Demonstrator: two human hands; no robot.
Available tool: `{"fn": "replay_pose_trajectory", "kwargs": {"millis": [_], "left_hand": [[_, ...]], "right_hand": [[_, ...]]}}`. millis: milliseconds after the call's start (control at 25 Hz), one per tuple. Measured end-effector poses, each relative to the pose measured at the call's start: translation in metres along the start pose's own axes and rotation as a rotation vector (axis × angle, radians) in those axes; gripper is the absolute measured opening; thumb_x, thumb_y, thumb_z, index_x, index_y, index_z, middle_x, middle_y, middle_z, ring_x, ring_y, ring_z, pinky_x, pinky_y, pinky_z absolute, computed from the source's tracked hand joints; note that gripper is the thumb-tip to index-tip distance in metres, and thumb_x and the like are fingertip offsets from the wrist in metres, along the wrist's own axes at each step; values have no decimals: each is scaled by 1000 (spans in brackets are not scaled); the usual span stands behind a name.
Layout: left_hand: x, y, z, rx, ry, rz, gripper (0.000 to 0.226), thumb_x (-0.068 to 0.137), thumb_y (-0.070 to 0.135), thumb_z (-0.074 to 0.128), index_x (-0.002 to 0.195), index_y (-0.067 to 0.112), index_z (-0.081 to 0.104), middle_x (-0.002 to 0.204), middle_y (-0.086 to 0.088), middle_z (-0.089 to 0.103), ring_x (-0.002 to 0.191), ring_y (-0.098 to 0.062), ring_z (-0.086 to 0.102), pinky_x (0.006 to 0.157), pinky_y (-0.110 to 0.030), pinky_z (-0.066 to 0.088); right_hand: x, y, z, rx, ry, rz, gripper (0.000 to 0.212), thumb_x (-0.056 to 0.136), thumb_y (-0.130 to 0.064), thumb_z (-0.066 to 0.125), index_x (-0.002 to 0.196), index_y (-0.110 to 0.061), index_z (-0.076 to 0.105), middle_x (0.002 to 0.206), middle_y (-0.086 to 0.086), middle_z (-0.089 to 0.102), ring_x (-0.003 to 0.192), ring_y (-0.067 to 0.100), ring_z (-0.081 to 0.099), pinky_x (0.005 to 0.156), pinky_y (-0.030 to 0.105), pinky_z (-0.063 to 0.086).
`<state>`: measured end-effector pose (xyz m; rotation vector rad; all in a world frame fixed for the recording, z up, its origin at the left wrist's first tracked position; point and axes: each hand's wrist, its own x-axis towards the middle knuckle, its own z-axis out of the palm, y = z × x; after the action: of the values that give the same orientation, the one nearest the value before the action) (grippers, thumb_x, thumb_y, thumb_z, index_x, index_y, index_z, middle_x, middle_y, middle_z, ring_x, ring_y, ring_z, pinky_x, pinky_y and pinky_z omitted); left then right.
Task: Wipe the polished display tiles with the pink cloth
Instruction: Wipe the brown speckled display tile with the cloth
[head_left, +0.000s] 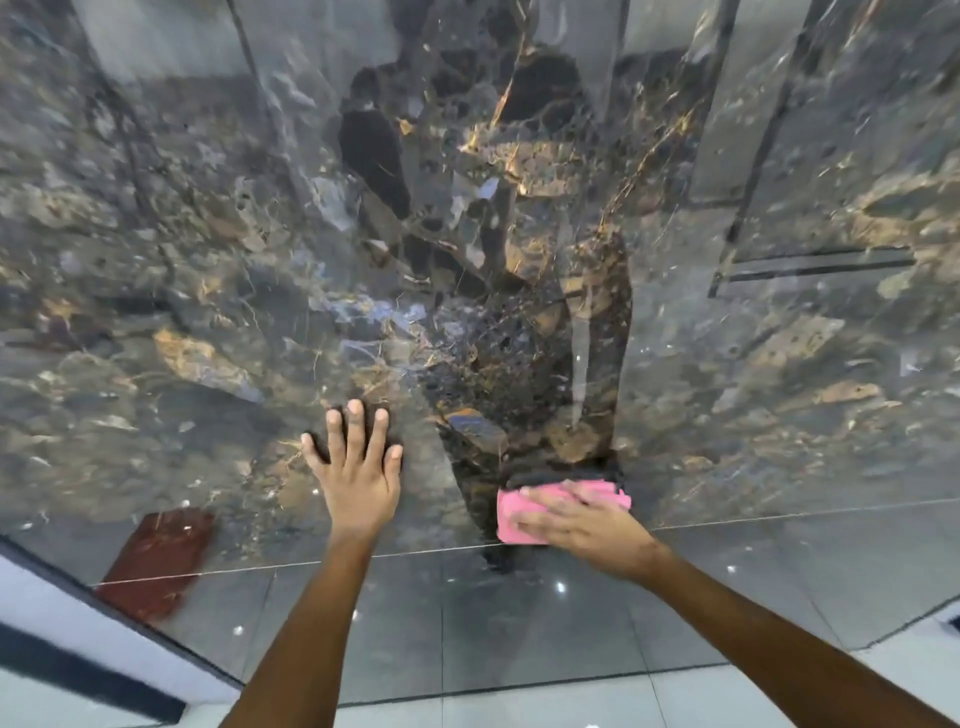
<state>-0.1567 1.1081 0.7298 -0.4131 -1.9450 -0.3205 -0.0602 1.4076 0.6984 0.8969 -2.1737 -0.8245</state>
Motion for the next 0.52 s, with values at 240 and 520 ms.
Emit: {"fn": "replay_pose_trajectory", "kwargs": {"millis": [240, 520], "left_hand": [[0, 3, 11, -11, 81, 4, 53, 106, 36, 17, 157, 29, 4, 164, 6, -5, 150, -17, -7, 119, -49, -5], [-5, 0, 18, 9, 135, 37, 52, 105, 36, 15, 156, 29, 4, 164, 6, -4, 151, -17, -6, 119, -49, -3]], "right_hand": [[108, 69, -56, 118, 504, 757, 56, 95, -30, 46, 148, -23, 31, 158, 1, 20, 148, 24, 4, 113, 52, 10], [13, -92, 55, -2, -198, -299, 107, 74, -25, 72, 150, 0, 1, 161, 6, 1, 140, 17, 22, 118, 46, -14]]}}
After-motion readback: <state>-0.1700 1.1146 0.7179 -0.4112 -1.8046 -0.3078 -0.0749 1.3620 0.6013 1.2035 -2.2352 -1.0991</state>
